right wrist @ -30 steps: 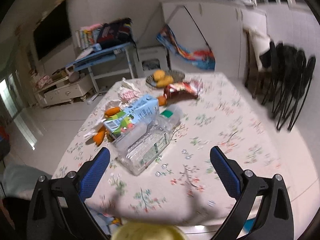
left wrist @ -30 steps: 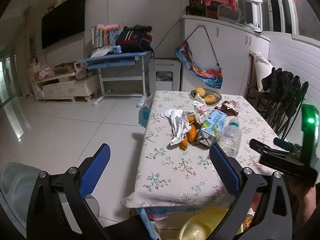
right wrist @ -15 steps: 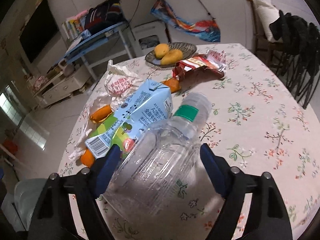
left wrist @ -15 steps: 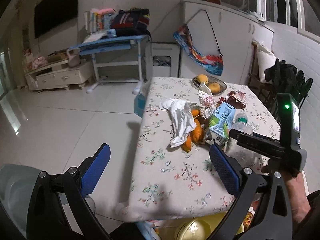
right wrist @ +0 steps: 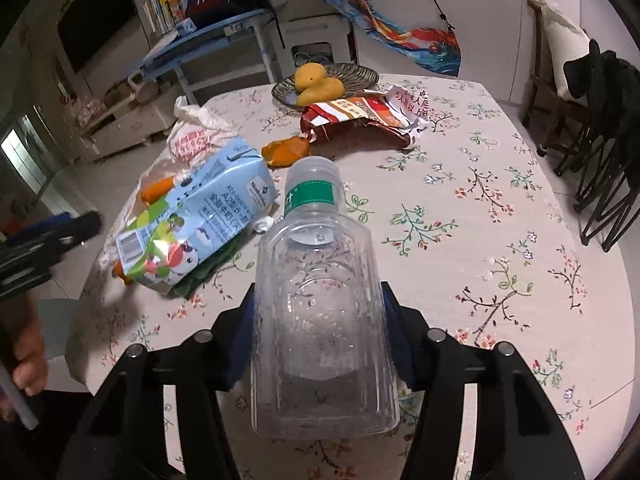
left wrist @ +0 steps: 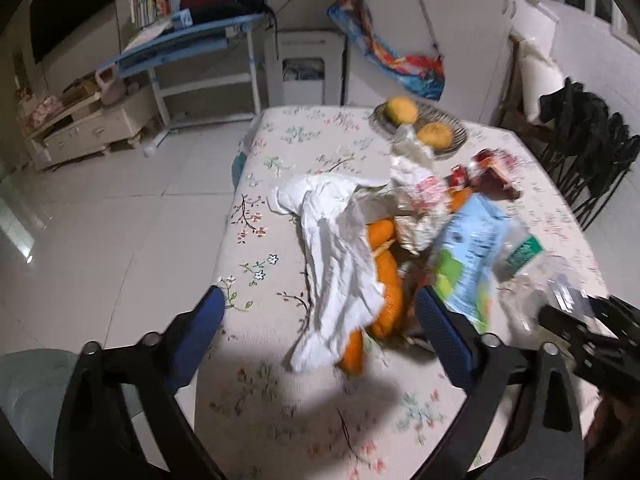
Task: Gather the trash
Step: 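Grasp the clear plastic bottle with the right gripper while the left gripper grasps white tissue, then carry the bottle to the yellow basin and open the right gripper while the left carries tissue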
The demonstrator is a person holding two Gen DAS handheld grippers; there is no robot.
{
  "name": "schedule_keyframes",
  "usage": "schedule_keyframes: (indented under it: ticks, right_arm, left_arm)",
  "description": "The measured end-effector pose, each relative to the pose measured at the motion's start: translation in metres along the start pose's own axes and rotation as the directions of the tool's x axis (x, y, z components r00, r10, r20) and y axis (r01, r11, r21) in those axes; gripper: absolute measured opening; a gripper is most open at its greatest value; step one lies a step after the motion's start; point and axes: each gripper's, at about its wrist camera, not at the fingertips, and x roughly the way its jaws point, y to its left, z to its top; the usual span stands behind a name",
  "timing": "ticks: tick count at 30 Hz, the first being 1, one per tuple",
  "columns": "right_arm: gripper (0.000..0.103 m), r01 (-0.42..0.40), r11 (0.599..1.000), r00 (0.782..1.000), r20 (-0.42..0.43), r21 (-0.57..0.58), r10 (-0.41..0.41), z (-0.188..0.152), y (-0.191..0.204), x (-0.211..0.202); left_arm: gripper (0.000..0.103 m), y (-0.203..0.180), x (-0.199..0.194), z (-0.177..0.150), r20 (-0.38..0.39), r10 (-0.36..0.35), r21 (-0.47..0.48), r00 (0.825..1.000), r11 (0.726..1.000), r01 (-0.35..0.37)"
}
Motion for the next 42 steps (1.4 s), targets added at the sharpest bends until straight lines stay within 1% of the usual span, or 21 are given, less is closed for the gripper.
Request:
schedule_keyframes:
  ticks: [2,3,6,7,8,9,10,11,12,13,17,18,20,22,25,27,32,35,36,39,42]
  right_arm:
    - [0.056,-0.007,1.000,1.000,-0.004,-0.006,0.007,0.002,0.002,0.002]
    - [0.056,-0.009,1.000,1.000,-0.005,-0.011,0.009,0.005,0.001,0.005]
    - [0.056,0.003,1.000,1.000,-0.017,-0.028,-0.003,0.006,0.001,0.010]
    - [0.056,0.003,1.000,1.000,-0.026,-0.028,-0.003,0.006,0.000,0.013]
    - [0.056,-0.001,1.000,1.000,-0.030,-0.022,0.000,0.005,-0.002,0.016]
    - [0.056,-0.003,1.000,1.000,-0.029,-0.019,0.002,0.005,-0.003,0.016]
    - [0.056,-0.004,1.000,1.000,-0.025,-0.017,0.004,0.006,-0.003,0.016]
    - [0.056,-0.008,1.000,1.000,-0.022,-0.011,0.008,0.006,-0.004,0.015]
    - [0.055,-0.015,1.000,1.000,-0.019,-0.001,0.015,0.007,-0.005,0.015]
    - [0.055,-0.024,1.000,1.000,-0.013,0.015,0.025,0.007,-0.008,0.014]
    - [0.055,-0.101,0.987,0.995,-0.002,0.126,0.102,0.005,-0.025,0.011]
    - [0.055,-0.131,0.977,0.991,0.003,0.167,0.133,0.005,-0.031,0.010]
    - [0.055,-0.167,0.963,0.986,0.013,0.211,0.168,0.001,-0.035,0.008]
    - [0.055,-0.206,0.945,0.978,0.027,0.255,0.206,-0.002,-0.040,0.004]
    - [0.055,-0.250,0.924,0.968,0.057,0.289,0.244,-0.008,-0.041,-0.006]
    - [0.055,-0.280,0.912,0.960,0.071,0.301,0.271,-0.015,-0.039,-0.014]
    - [0.055,-0.338,0.895,0.941,0.103,0.292,0.322,-0.032,-0.029,-0.038]
    - [0.055,-0.372,0.888,0.928,0.111,0.269,0.355,-0.049,-0.022,-0.057]
    - [0.055,-0.375,0.889,0.927,0.109,0.261,0.359,-0.055,-0.020,-0.061]
    - [0.055,-0.388,0.896,0.922,0.072,0.217,0.381,-0.079,-0.007,-0.076]
    - [0.055,-0.382,0.912,0.922,0.000,0.149,0.386,-0.104,0.012,-0.082]
  left_arm:
    - [0.081,0.001,0.015,0.003,-0.033,0.007,-0.013,0.999,1.000,-0.007]
    - [0.079,0.002,0.020,0.004,-0.043,0.008,-0.021,0.999,1.000,-0.009]
    - [0.069,0.008,0.034,0.007,-0.072,-0.005,-0.045,0.997,0.999,0.002]
    - [0.062,0.010,0.037,0.009,-0.079,-0.014,-0.052,0.997,0.999,0.010]
    - [0.049,0.011,0.041,0.010,-0.088,-0.027,-0.060,0.996,0.998,0.022]
    - [0.041,0.012,0.045,0.011,-0.101,-0.042,-0.067,0.994,0.997,0.035]
    - [0.020,0.014,0.049,0.011,-0.113,-0.047,-0.072,0.992,0.997,0.039]
    - [0.012,0.016,0.050,0.011,-0.122,-0.051,-0.080,0.991,0.996,0.041]
    - [0.011,0.018,0.049,0.011,-0.120,-0.055,-0.088,0.991,0.995,0.045]
    - [0.008,0.020,0.046,0.011,-0.107,-0.054,-0.094,0.993,0.995,0.044]
    - [0.006,0.029,0.027,0.012,-0.046,-0.059,-0.117,0.997,0.992,0.053]
    - [0.006,0.033,0.019,0.010,-0.030,-0.072,-0.135,0.997,0.989,0.067]
    - [0.006,0.039,0.009,0.009,-0.011,-0.087,-0.150,0.996,0.985,0.084]
    - [0.006,0.041,-0.009,0.006,0.029,-0.096,-0.156,0.995,0.983,0.099]
    - [0.006,0.040,-0.038,-0.005,0.094,-0.113,-0.143,0.989,0.982,0.126]
    - [0.006,0.040,-0.055,-0.014,0.120,-0.122,-0.134,0.985,0.981,0.138]
    - [0.006,0.033,-0.095,-0.048,0.175,-0.152,-0.101,0.973,0.980,0.172]
    - [0.006,0.031,-0.110,-0.064,0.188,-0.160,-0.084,0.969,0.980,0.178]
    - [0.006,0.028,-0.116,-0.071,0.193,-0.162,-0.074,0.968,0.981,0.178]
    - [0.006,0.024,-0.130,-0.087,0.206,-0.172,-0.054,0.963,0.981,0.187]
    - [0.006,0.022,-0.141,-0.103,0.209,-0.189,-0.048,0.959,0.978,0.204]
